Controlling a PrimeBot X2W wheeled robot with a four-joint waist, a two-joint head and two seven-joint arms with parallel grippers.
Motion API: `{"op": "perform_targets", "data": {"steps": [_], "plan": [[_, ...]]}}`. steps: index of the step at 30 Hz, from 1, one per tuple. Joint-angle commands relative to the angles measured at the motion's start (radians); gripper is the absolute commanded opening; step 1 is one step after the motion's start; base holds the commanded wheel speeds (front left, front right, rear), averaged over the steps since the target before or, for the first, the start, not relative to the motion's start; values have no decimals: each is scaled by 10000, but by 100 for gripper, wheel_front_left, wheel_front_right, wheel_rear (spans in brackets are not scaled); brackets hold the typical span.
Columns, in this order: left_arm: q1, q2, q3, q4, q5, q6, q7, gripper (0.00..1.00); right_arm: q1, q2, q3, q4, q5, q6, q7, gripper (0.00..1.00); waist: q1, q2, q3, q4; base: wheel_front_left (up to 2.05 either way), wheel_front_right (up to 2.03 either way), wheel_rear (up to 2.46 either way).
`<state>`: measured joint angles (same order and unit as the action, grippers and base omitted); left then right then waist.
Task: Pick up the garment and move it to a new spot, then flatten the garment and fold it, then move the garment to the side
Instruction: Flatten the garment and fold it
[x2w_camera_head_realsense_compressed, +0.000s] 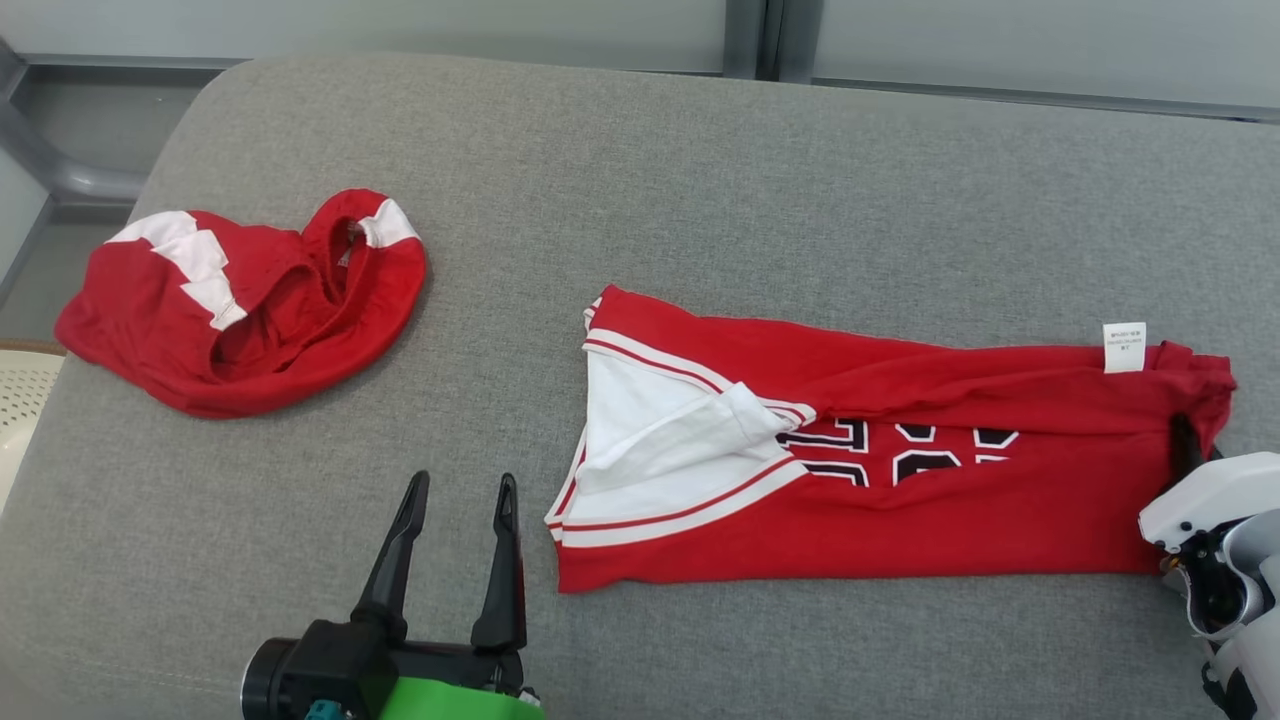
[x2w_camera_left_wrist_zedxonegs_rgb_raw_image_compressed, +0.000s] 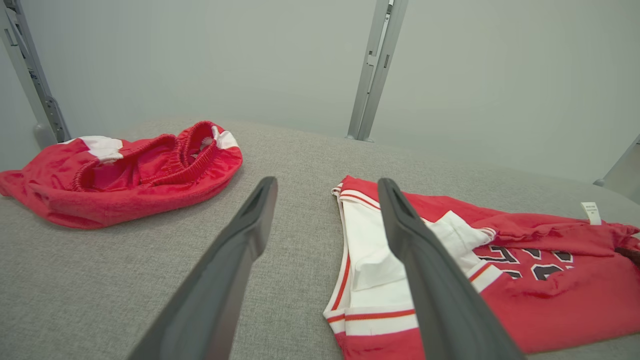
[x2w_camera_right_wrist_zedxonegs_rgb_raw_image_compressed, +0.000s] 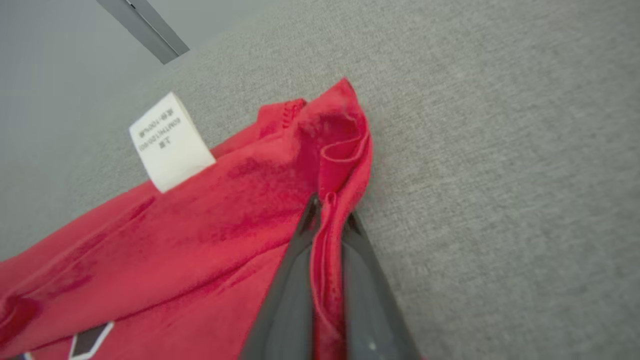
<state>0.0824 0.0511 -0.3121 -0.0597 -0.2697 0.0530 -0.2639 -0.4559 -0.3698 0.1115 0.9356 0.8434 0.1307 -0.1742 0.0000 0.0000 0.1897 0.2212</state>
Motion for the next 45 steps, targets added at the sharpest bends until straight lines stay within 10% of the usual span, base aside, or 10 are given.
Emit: {"op": "perform_targets", "data": {"steps": [1,13,18,27,38,45], "plan": [[-80,-6,43,-43,-69,44,-3,100,241,-162,56,11,56,-6,-48,0,0,0,-74,-97,0,0,0],[-139,-5,263,-149,126,-118,-2,100,-267,-2605,326,56,-1313,-11,-306,0,0,0,133,-767,0,0,0],[-173,-4,320,-83,177,-151,-2,100,-764,-2688,526,-582,-2250,-11,-5,0,0,0,123,-1133,0,0,0],[-129,-2,230,16,186,-135,-4,100,-247,-1164,-589,-3351,-4593,-11,1009,0,0,0,-200,-1201,0,0,0],[-38,1,26,80,53,-149,-2,100,2077,2871,-1977,-9348,-7606,-6,3137,0,0,0,-352,-518,0,0,0],[-101,0,-99,171,-43,-198,-2,100,2565,3187,-1314,-9334,-6930,-5,3043,0,0,0,-392,-46,0,0,0]]}}
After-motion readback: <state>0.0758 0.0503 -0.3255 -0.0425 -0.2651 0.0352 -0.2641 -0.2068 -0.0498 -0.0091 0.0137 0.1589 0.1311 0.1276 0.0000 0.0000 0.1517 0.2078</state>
